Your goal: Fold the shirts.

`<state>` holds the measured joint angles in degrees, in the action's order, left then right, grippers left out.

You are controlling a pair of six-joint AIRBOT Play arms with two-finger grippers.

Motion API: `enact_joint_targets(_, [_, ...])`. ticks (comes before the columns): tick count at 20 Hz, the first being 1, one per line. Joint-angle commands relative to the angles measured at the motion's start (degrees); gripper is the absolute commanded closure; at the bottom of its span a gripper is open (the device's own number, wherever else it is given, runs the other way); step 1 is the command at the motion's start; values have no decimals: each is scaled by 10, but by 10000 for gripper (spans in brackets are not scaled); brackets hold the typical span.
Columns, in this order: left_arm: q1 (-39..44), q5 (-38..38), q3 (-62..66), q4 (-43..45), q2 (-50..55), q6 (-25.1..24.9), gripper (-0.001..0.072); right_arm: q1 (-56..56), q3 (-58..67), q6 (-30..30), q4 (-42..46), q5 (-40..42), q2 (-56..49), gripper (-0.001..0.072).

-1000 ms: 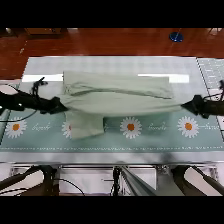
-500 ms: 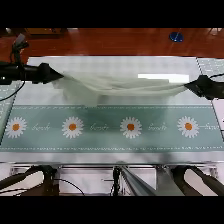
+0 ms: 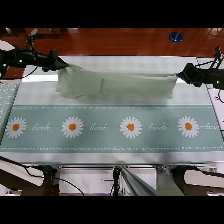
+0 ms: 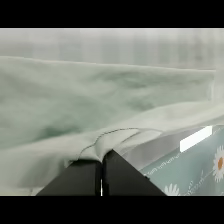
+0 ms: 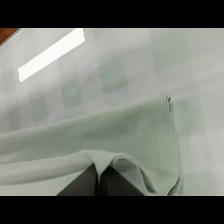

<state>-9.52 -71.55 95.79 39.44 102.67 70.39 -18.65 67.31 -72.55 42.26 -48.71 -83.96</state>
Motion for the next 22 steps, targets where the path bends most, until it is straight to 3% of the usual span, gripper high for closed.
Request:
enact_joint_targets(1, [0,-11,53,-1,77,10,687,14,45,-4,1,40,-70,693])
enact_joint_targets(8, [0,50,60,-1,131,7,681,58,55,-5,1,126,-151,692])
enact_joint_targets(10, [3,53,60,-5,138,-9,572,64,55,-5,0,139,-163,673])
enact_joint_targets(12, [6,54,60,-5,143,-9,479,70,55,-2,-5,138,-166,440])
enact_joint_targets(14, [3,51,60,-5,140,-9,236,69,56,21,-30,108,-157,326])
enact_joint_targets(16, [-16,29,70,-4,129,-9,235,52,57,43,-21,73,-125,314])
enact_joint_targets(18, [-50,-13,90,-4,116,-7,238,25,57,37,50,55,-77,315])
enact_joint_targets(20, [-85,-50,97,-4,96,-5,241,-2,57,-14,152,25,-43,309])
enact_joint_targets(22, [-105,-82,97,-4,80,-5,257,-23,57,-36,227,-42,-41,229])
